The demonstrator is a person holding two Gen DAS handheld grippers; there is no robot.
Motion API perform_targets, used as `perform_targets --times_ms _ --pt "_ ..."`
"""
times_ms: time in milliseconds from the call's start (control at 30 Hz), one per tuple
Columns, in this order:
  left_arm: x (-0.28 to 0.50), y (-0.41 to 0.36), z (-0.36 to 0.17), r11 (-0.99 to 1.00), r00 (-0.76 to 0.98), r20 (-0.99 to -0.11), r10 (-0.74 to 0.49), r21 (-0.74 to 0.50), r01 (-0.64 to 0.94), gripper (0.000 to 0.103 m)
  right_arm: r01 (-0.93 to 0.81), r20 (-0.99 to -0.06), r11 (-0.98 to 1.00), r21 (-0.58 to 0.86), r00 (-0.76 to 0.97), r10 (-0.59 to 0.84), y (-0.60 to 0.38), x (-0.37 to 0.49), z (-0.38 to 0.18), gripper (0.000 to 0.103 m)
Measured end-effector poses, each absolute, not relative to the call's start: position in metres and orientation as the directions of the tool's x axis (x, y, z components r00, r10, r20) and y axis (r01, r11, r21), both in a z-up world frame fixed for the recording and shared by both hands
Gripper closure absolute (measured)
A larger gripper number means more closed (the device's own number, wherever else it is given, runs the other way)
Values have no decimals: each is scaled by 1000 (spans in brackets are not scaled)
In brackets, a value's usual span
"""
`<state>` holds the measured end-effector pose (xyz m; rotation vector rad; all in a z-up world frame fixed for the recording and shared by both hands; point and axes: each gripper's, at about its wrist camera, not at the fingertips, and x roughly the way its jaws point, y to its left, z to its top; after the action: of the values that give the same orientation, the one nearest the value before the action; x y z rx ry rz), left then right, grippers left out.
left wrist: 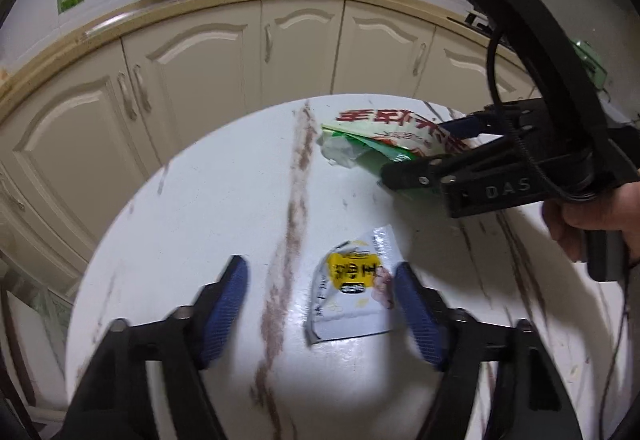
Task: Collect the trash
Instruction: 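Grasp the white-and-yellow wrapper with the left tool while the right tool grasps the green snack bag, then carry the wrapper and green snack bag over the blue bin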
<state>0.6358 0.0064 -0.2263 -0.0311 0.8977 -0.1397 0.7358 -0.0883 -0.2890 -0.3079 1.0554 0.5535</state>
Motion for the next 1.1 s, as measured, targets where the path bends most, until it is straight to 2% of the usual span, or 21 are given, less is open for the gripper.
perform_targets --times_ms 67,100,133,300,467,700,1100 --pt "638 7 -227 988 615 -773 -154 -107 113 73 -570 -885 822 16 374 277 -88 731 -290 30" --pt "640 7 -228 987 614 -772 -163 -119 112 75 -573 -884 819 11 377 276 -88 727 -290 30" --pt "639 9 -229 984 613 -770 -179 -131 122 83 -573 -883 820 13 378 278 -89 723 -290 31" --pt "643 14 -234 978 609 -765 -209 -160 134 86 -512 -854 854 97 397 335 -110 699 -289 32" --pt "633 16 -232 964 600 -754 -267 -212 162 94 -435 -819 884 171 436 373 -137 670 -281 32" --pt "615 10 -233 945 586 -742 -327 -243 219 97 -317 -775 910 267 490 398 -182 615 -272 32" --pt "560 -20 -207 920 612 -694 -379 -211 330 97 -171 -678 905 389 612 406 -242 514 -252 32"
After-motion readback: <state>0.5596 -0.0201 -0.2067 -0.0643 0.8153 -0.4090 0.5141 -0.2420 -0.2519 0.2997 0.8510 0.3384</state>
